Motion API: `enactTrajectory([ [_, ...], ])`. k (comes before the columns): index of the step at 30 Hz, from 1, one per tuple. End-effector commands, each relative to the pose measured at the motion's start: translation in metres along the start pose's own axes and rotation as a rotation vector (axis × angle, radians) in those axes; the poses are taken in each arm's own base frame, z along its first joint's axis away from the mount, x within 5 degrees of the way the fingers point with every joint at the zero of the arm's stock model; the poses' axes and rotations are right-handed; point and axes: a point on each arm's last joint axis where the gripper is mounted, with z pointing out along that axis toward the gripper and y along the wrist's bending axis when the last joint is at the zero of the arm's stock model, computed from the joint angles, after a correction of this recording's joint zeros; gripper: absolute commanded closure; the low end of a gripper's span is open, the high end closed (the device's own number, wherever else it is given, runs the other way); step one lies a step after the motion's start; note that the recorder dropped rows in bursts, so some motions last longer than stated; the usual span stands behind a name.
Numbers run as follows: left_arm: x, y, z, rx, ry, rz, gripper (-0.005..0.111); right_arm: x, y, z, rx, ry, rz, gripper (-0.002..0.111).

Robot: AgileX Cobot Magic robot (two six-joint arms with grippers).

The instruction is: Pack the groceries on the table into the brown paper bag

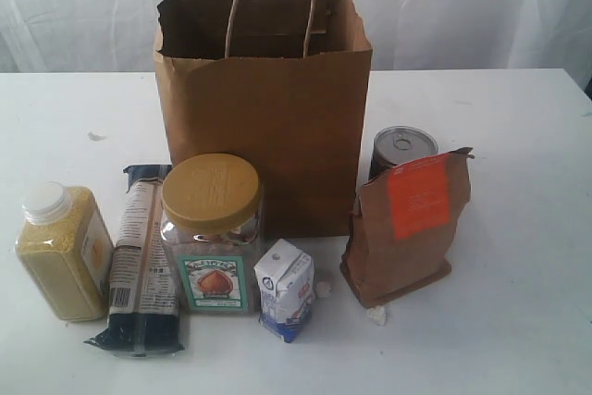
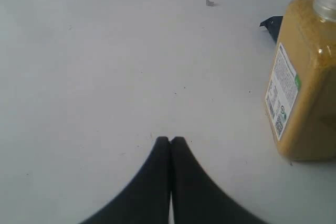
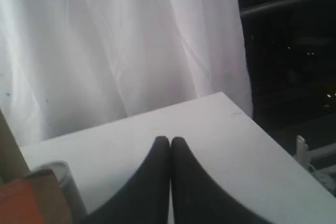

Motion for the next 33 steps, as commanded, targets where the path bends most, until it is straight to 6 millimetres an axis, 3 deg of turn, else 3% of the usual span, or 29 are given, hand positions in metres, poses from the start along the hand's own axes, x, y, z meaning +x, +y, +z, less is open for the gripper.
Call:
enactTrajectory([
  [1, 0.001, 0.000, 0.000, 0.007, 0.001, -0.008, 0.107, 0.007, -0.005, 0.001, 0.043, 0.067, -0.178, 0.108],
  [10, 0.001, 0.000, 0.000, 0.007, 0.001, -0.008, 0.107, 0.010, -0.005, 0.002, 0.039, 0.075, -0.237, 0.108],
  [15, 0.001, 0.005, 0.000, -0.055, 0.009, 0.346, 0.107, 0.010, -0.004, 0.002, 0.036, 0.068, -0.202, 0.108],
  [20, 0.000, 0.005, 0.000, -0.059, 0.005, 0.404, 0.107, 0.010, -0.004, 0.002, 0.035, 0.067, -0.203, 0.108],
  [22, -0.006, 0.003, 0.000, -0.042, -0.070, 0.271, 0.107, 0.010, -0.004, 0.002, 0.035, 0.067, -0.203, 0.108],
  [24, -0.020, -0.001, -0.002, 0.036, -0.231, -0.170, 0.107, 0.010, -0.004, 0.002, 0.036, 0.069, -0.203, 0.108],
  [26, -0.033, 0.000, -0.006, 0.093, -0.369, -0.491, 0.107, 0.010, -0.004, 0.002, 0.036, 0.069, -0.203, 0.108],
  [28, -0.040, 0.003, -0.010, 0.106, -0.464, -0.569, 0.107, 0.010, -0.004, 0.002, 0.036, 0.069, -0.203, 0.108],
  [33, -0.059, 0.010, -0.023, 0.100, -0.732, -0.569, 0.107, 0.010, -0.005, 0.002, 0.040, 0.076, -0.203, 0.108],
])
